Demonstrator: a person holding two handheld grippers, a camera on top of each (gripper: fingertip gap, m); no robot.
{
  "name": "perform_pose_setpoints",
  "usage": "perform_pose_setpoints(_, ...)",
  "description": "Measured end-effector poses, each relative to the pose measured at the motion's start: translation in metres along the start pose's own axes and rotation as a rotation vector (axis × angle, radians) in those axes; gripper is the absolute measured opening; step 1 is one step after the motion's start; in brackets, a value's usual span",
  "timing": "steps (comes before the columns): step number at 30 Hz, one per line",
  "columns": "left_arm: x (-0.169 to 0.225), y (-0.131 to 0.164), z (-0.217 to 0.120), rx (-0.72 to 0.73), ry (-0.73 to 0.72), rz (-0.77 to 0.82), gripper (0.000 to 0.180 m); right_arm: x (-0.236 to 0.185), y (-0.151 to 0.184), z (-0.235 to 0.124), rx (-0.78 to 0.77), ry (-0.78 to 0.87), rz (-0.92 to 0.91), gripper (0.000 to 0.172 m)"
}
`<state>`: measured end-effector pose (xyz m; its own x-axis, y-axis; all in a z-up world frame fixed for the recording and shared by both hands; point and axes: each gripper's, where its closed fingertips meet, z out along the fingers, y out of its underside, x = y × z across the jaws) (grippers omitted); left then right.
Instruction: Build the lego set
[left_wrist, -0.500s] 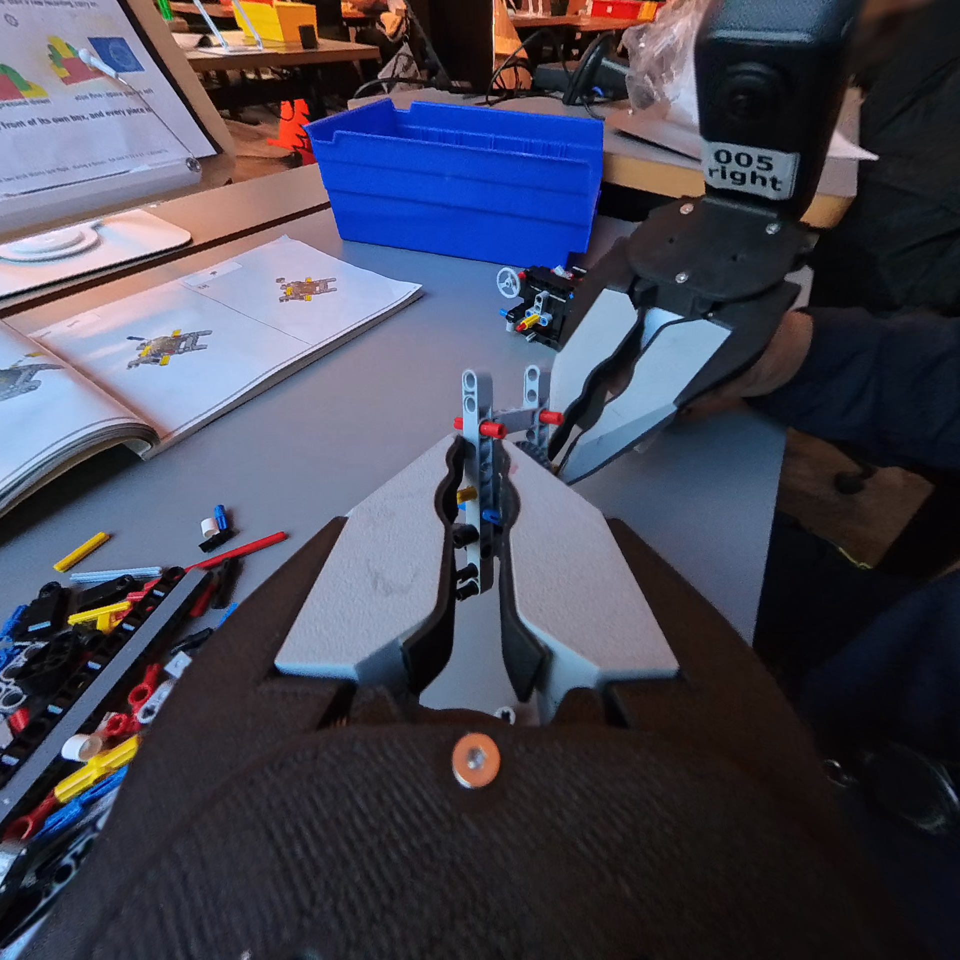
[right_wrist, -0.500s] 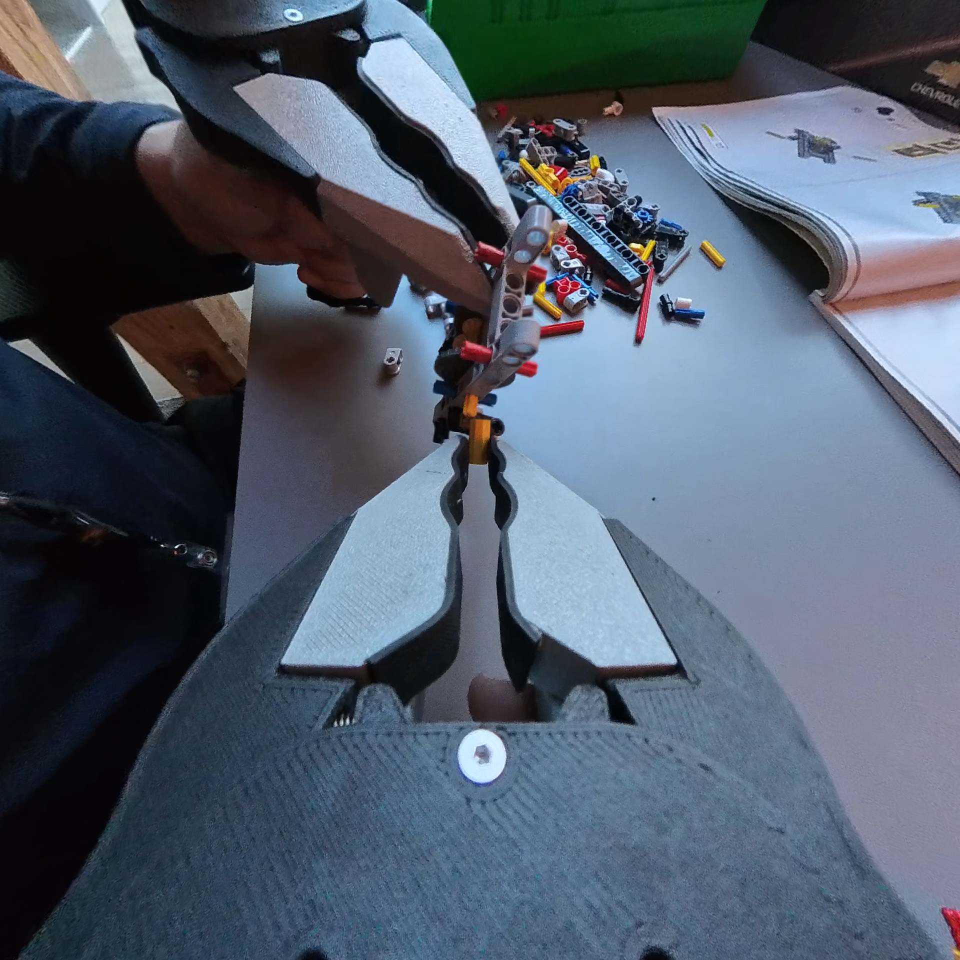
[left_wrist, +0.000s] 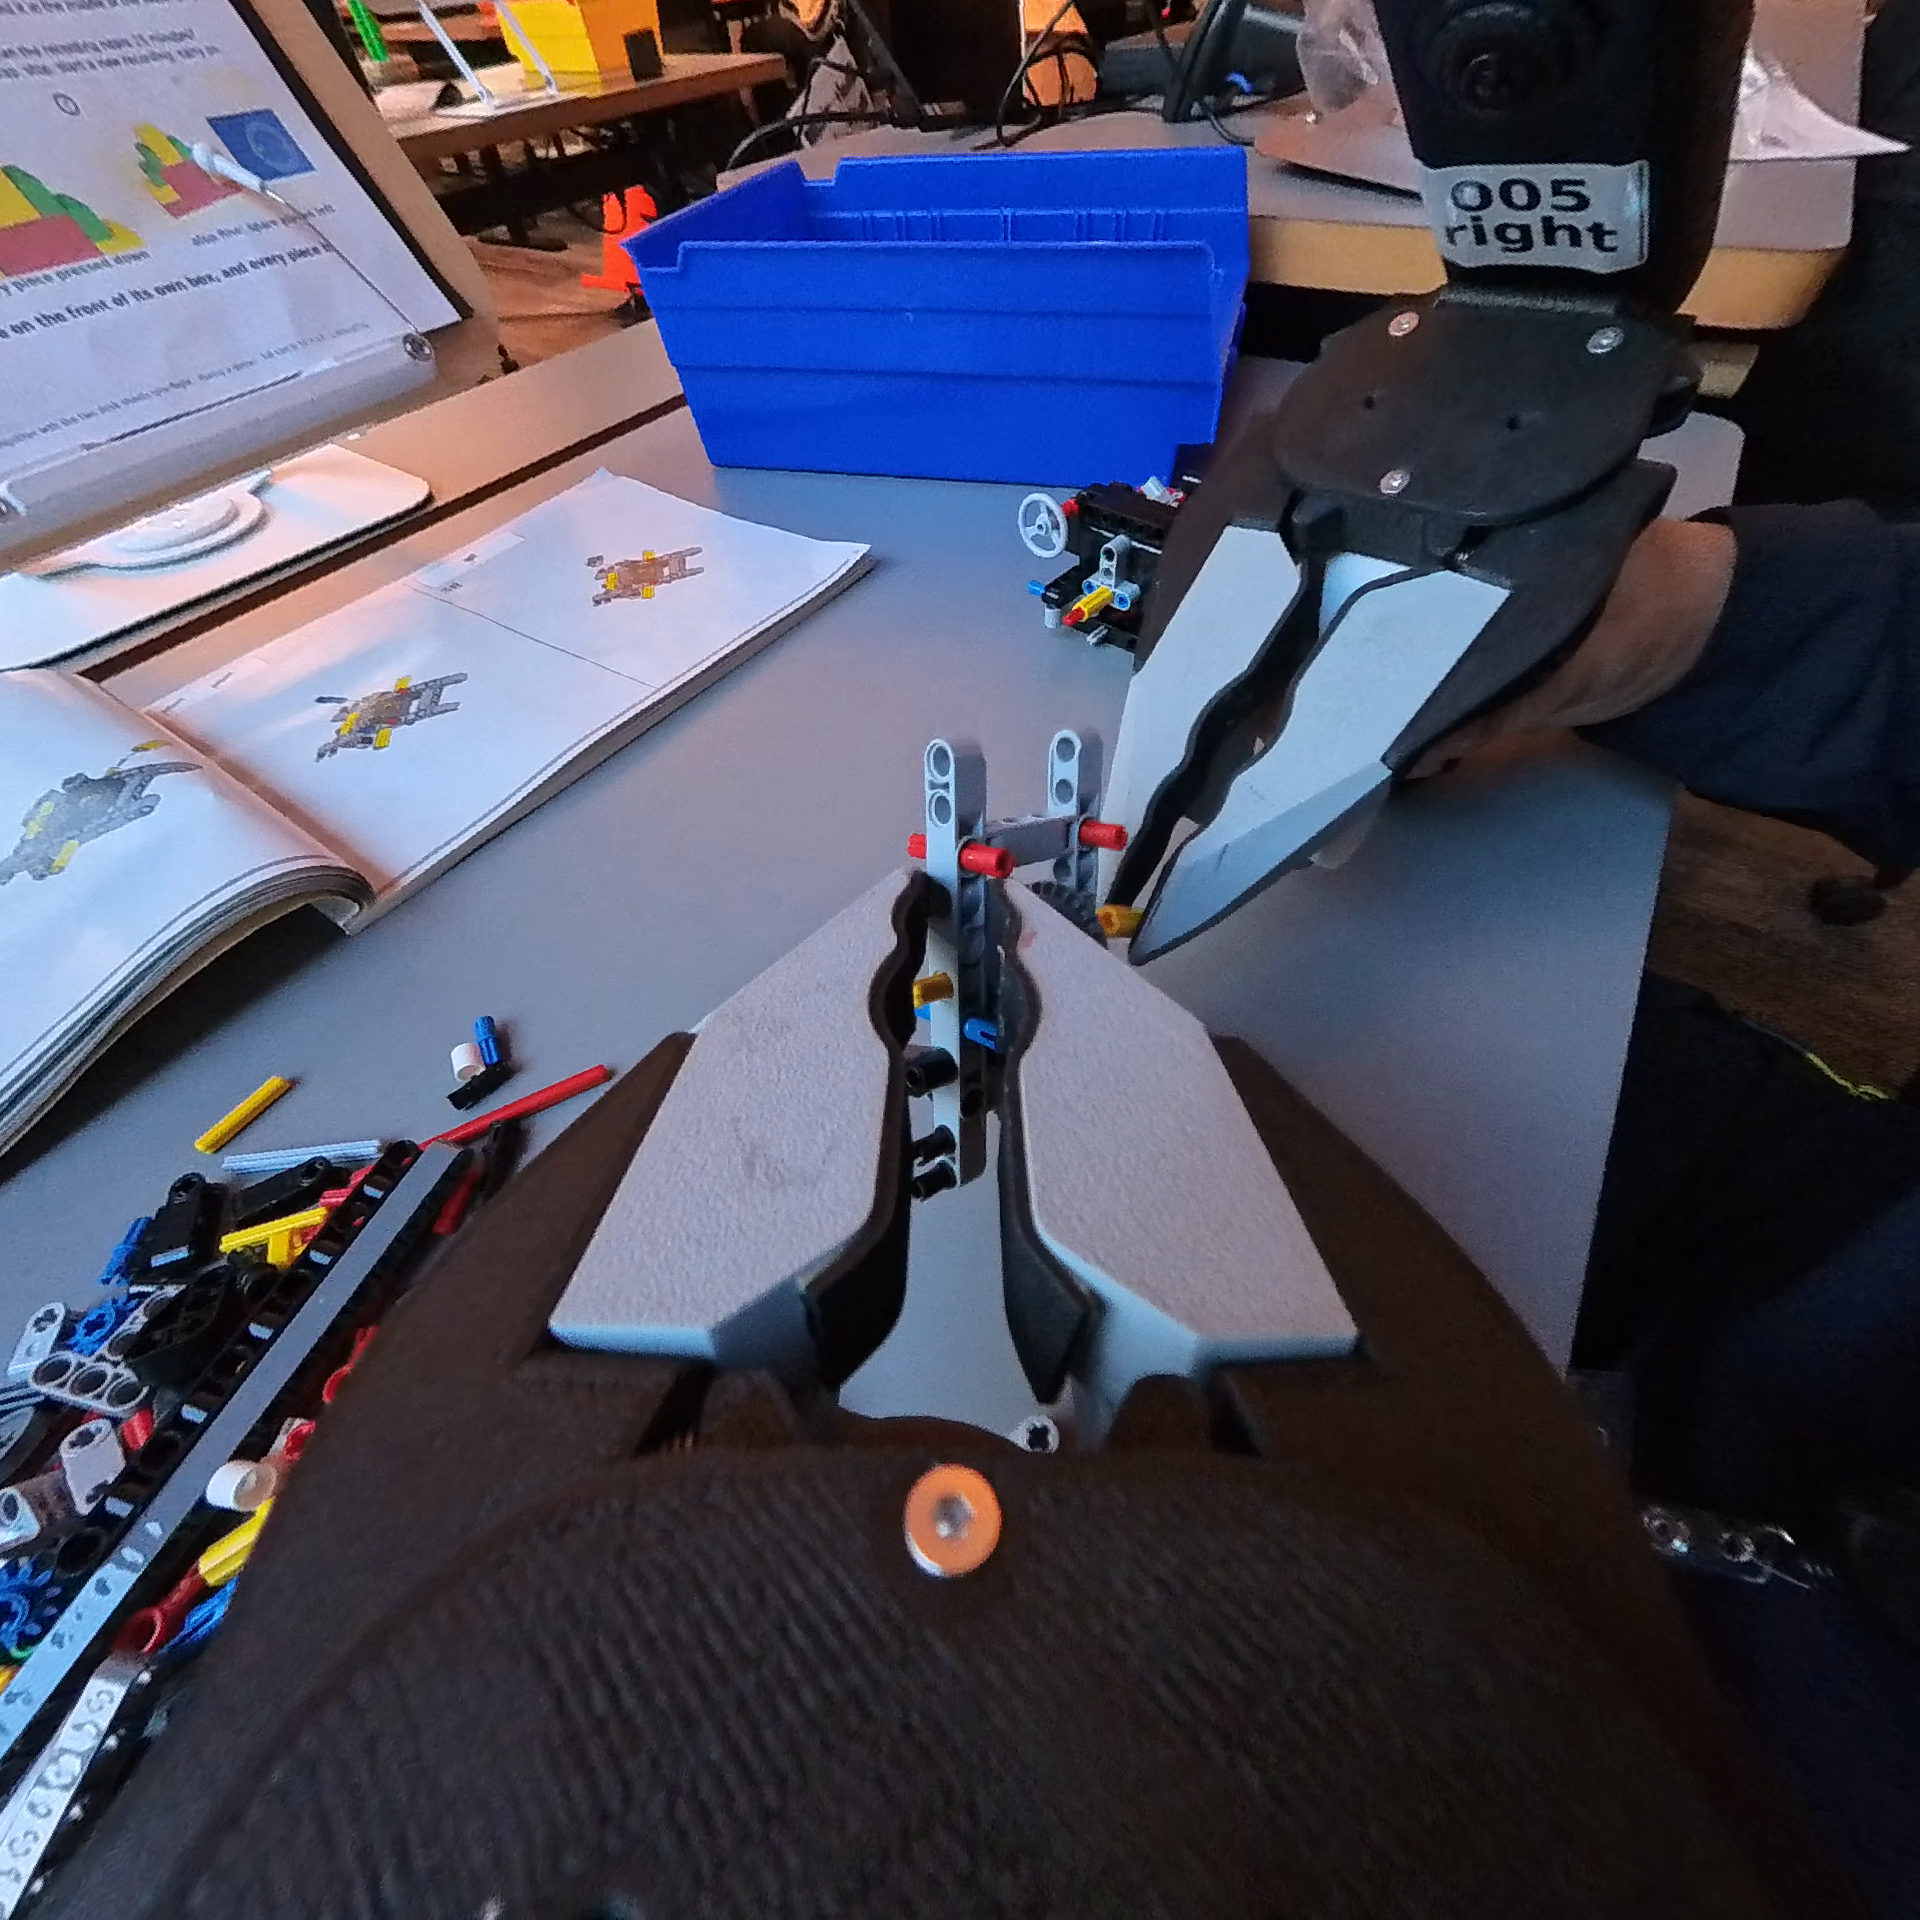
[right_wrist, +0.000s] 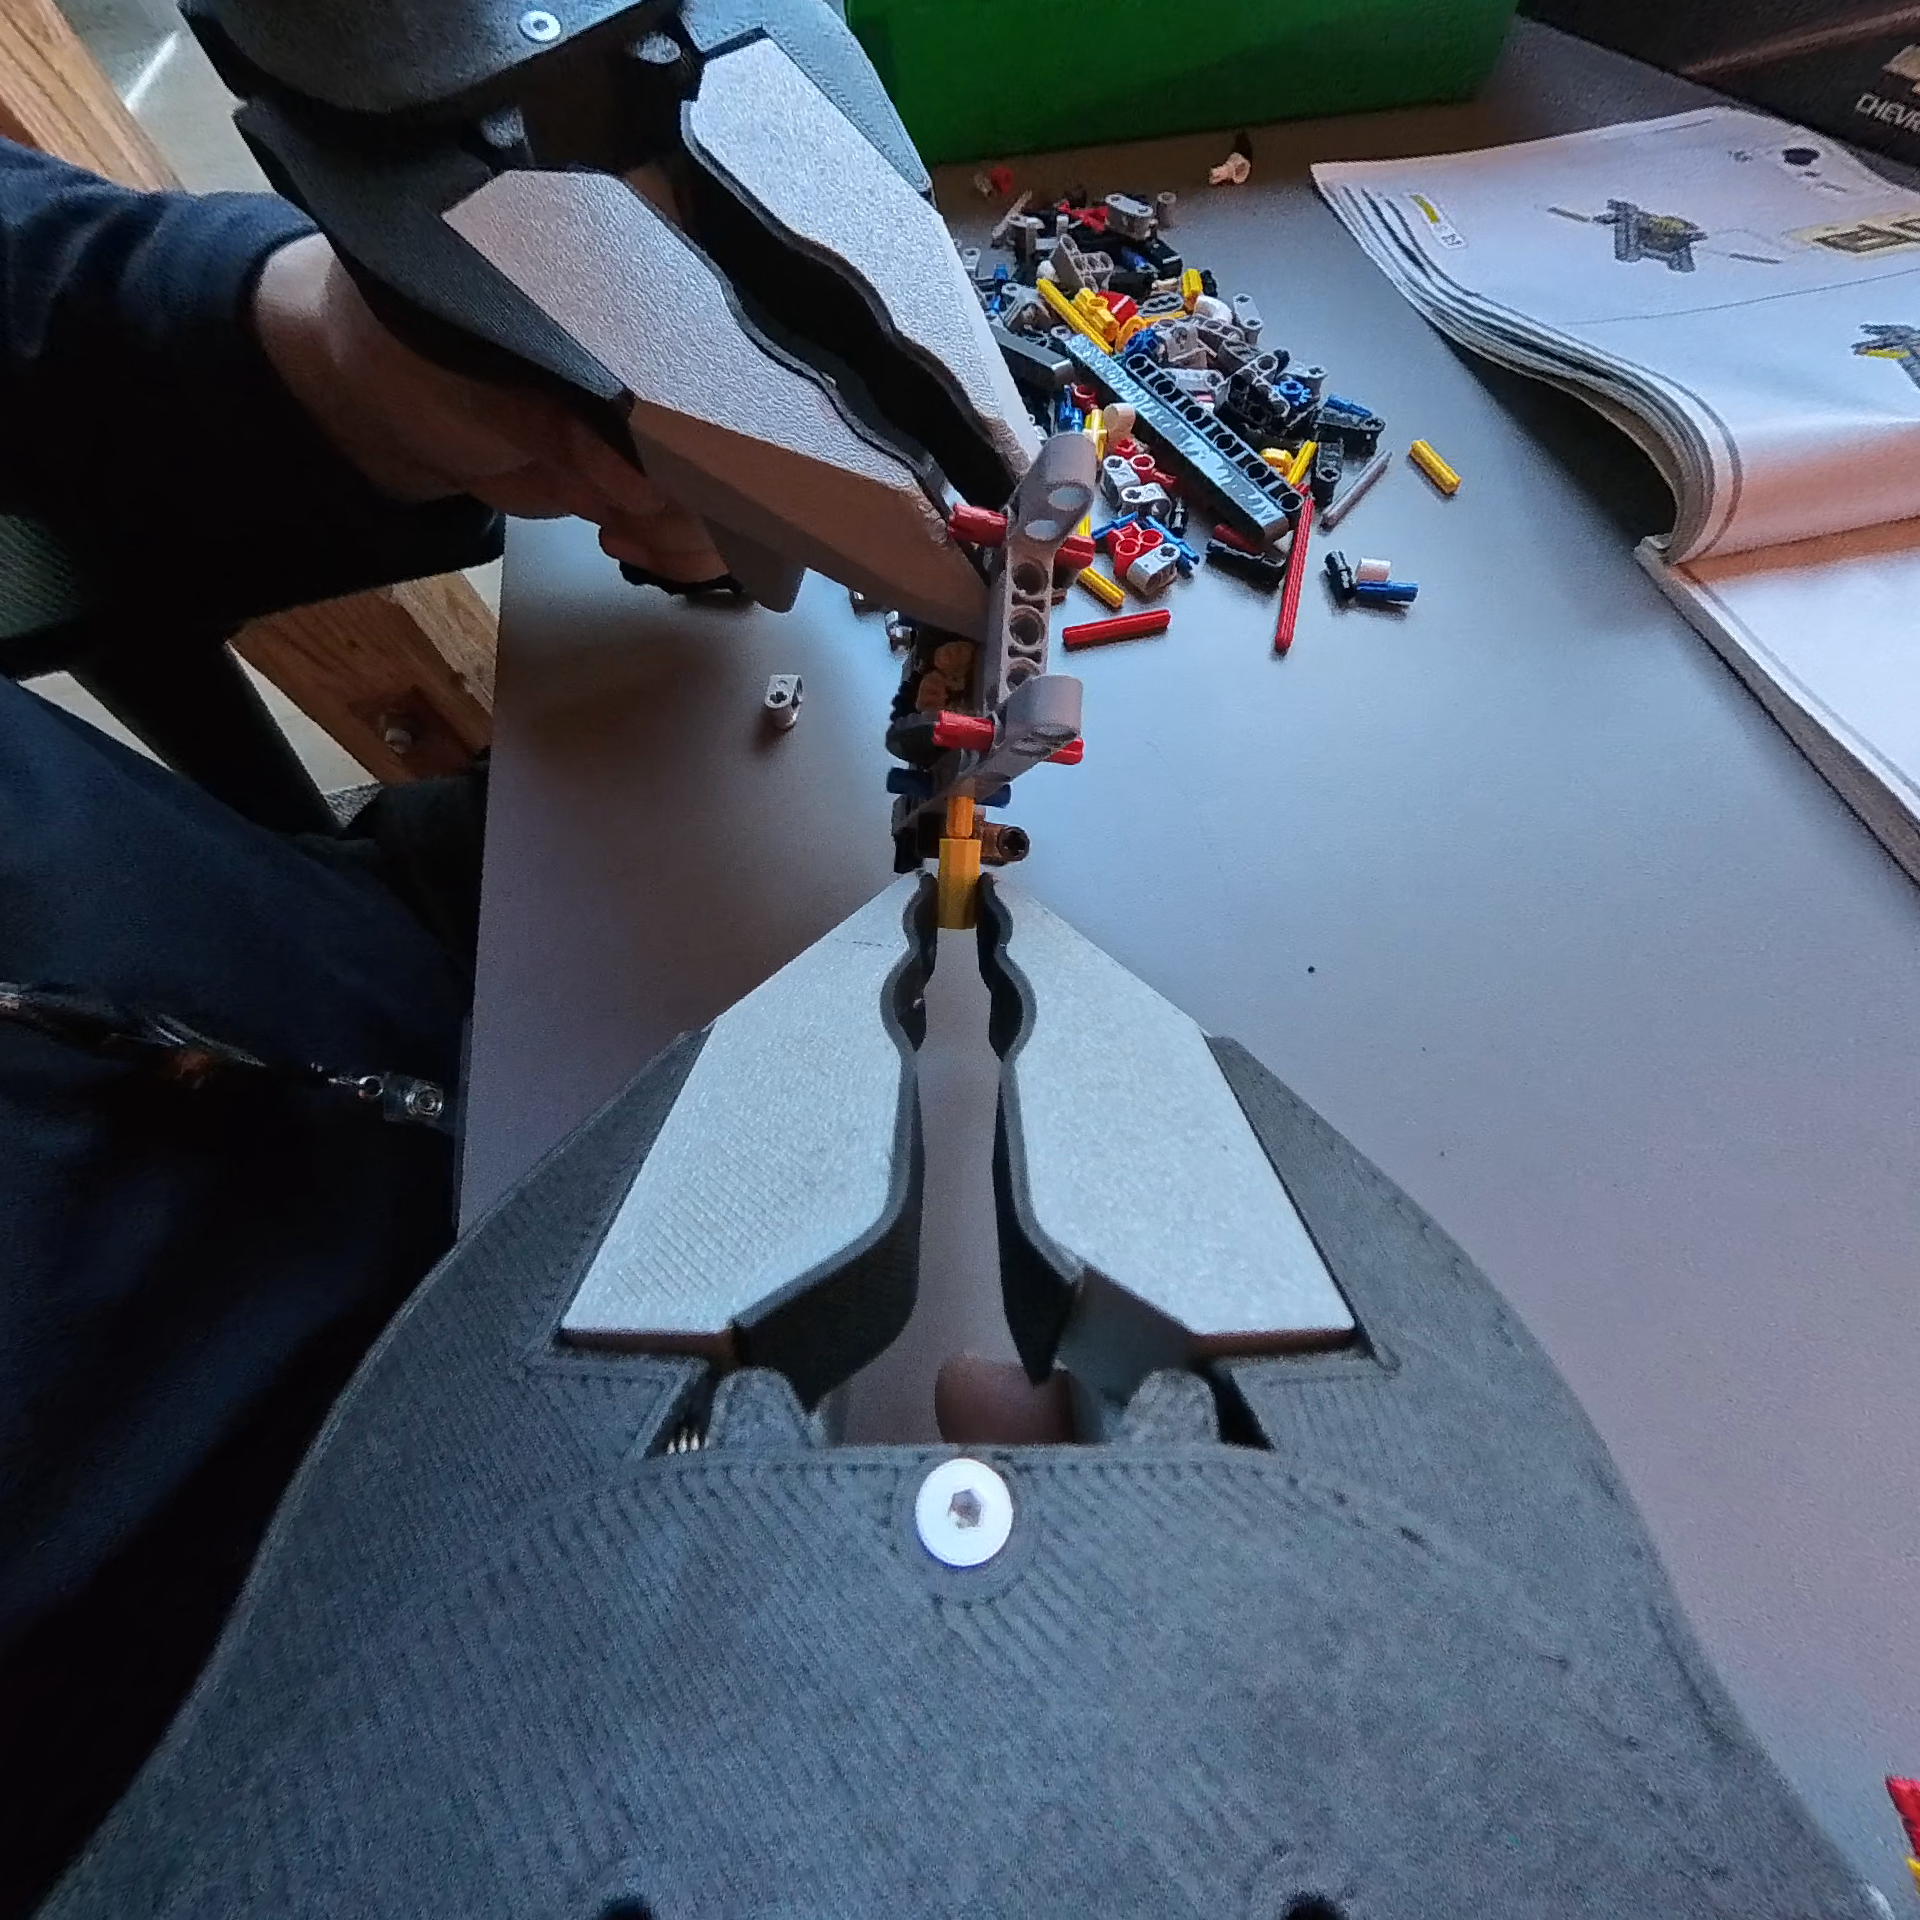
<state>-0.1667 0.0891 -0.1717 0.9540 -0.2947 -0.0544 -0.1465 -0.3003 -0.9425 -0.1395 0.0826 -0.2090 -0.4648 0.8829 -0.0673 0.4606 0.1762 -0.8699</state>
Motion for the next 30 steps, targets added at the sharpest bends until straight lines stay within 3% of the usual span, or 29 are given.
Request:
perform_pose_setpoints(15,0.001,0.005,0.003,-0.018,-0.001,0.002,0.008,0.0,0.004,0.004,-0.039,-0.005,0.002,0.005)
perform_pose_setpoints(30,-0.002,0.018,0.009,-0.081,-0.018,-0.104,0.008,-0.002,0.017,0.019,-0.146,-0.066,0.049,0.005)
